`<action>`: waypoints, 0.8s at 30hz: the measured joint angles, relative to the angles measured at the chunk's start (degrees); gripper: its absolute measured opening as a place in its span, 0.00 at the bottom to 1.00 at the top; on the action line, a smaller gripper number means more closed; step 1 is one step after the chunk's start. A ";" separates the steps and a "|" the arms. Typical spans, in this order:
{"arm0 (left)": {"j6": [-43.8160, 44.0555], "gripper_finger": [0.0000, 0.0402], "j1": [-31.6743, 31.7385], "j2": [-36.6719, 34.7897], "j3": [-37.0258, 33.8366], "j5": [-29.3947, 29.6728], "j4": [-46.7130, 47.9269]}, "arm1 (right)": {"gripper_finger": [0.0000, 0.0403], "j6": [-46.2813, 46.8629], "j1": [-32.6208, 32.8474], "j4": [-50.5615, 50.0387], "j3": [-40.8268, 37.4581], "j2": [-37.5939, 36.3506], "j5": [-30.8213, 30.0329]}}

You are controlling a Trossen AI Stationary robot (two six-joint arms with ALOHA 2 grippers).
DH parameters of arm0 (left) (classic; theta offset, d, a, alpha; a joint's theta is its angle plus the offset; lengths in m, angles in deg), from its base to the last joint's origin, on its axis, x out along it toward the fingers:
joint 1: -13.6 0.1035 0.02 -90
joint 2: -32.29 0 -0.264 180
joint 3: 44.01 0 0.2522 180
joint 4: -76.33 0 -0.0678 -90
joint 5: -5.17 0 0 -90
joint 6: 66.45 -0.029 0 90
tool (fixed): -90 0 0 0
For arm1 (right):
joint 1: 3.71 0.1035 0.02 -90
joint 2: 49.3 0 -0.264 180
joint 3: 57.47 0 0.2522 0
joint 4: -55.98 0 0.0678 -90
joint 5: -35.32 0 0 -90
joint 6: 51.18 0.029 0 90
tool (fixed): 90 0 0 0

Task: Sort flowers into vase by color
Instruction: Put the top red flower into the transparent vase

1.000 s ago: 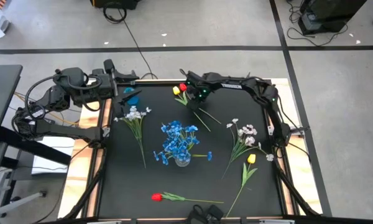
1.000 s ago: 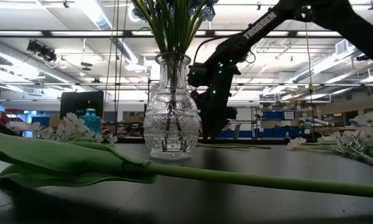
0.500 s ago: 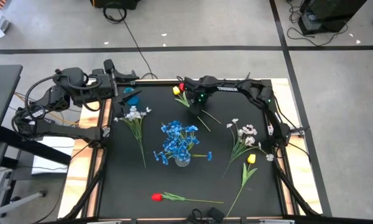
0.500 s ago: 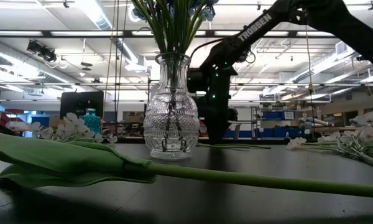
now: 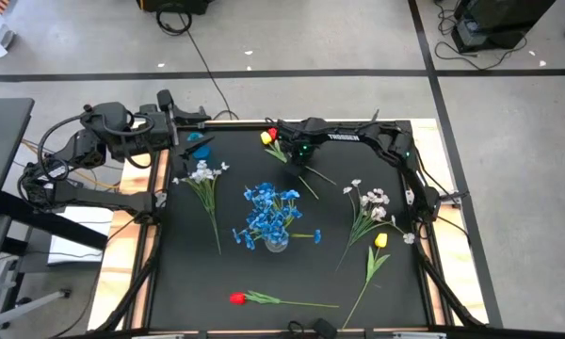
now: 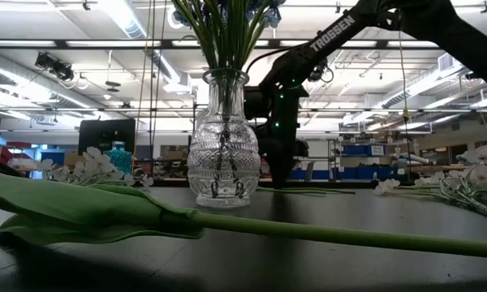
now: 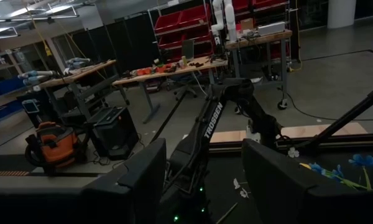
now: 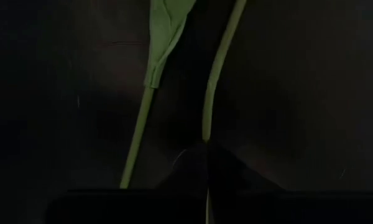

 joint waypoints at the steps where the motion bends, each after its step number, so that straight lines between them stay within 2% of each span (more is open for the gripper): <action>1: -0.01 0.54 0.01 0.00 0.00 0.00 0.01 | 0.02 0.28 0.00 -0.22 -0.01 -0.18 0.11; 6: -0.01 0.54 0.00 -0.01 -0.01 0.00 -0.01 | 0.01 2.53 -0.17 -0.98 -0.13 -3.17 0.31; 16: -0.01 0.54 0.00 -0.01 -0.01 -0.01 -0.01 | 0.01 6.10 -0.46 0.35 -0.09 -15.27 -2.84; 21: -0.01 0.54 0.00 -0.02 -0.01 0.00 0.01 | 0.00 6.01 -0.15 4.79 -0.49 -21.00 -4.29; 24: -0.01 0.54 0.01 -0.02 -0.01 0.00 0.01 | 0.00 6.16 -0.03 11.21 -4.01 -25.81 -4.17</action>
